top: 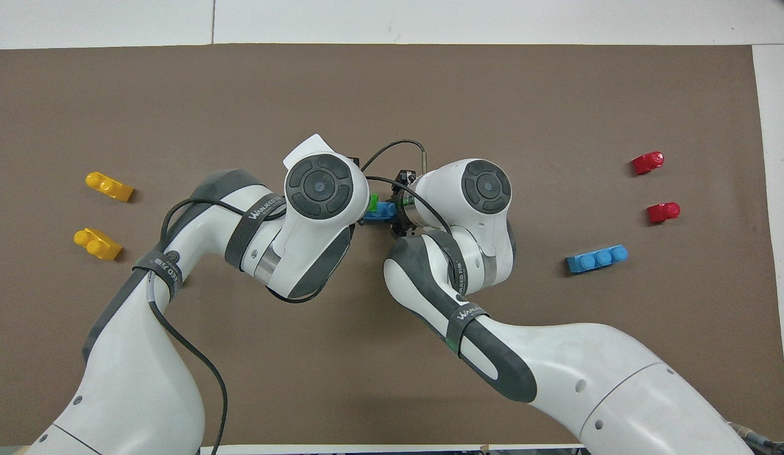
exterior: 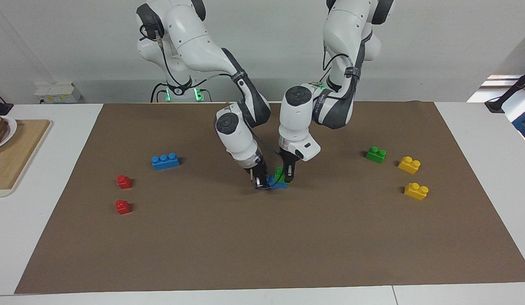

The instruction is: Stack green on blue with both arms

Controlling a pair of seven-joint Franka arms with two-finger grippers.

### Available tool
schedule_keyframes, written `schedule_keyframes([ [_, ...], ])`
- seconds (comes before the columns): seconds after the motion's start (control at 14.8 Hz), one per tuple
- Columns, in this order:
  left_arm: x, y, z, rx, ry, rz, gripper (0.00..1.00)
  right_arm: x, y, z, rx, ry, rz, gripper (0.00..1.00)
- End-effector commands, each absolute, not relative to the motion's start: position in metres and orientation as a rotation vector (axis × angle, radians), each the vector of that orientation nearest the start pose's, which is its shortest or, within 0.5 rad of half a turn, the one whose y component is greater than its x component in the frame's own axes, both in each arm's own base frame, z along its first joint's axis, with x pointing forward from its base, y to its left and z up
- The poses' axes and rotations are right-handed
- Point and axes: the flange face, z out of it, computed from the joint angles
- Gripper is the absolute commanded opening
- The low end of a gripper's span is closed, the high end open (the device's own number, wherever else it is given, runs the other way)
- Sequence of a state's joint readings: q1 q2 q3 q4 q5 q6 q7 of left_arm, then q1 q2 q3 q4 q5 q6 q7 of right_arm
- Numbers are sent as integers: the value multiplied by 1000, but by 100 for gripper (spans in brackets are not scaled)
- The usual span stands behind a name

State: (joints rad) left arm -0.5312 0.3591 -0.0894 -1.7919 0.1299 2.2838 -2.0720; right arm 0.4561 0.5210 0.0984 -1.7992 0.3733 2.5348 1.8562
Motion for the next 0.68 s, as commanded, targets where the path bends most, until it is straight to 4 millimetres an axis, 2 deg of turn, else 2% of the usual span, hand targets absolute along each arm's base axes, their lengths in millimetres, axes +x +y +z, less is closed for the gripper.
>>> schedule_keyframes([
  [0.0,533,-389,345,-2483,-2073,-179,0,570,336,263,-1998,2026,268,0],
  [0.2,521,-394,333,-2460,-2064,-168,0,570,336,263,-1998,2026,268,0],
  [0.61,523,-386,327,-2408,-2089,-181,0,570,335,263,-1998,2026,265,0],
])
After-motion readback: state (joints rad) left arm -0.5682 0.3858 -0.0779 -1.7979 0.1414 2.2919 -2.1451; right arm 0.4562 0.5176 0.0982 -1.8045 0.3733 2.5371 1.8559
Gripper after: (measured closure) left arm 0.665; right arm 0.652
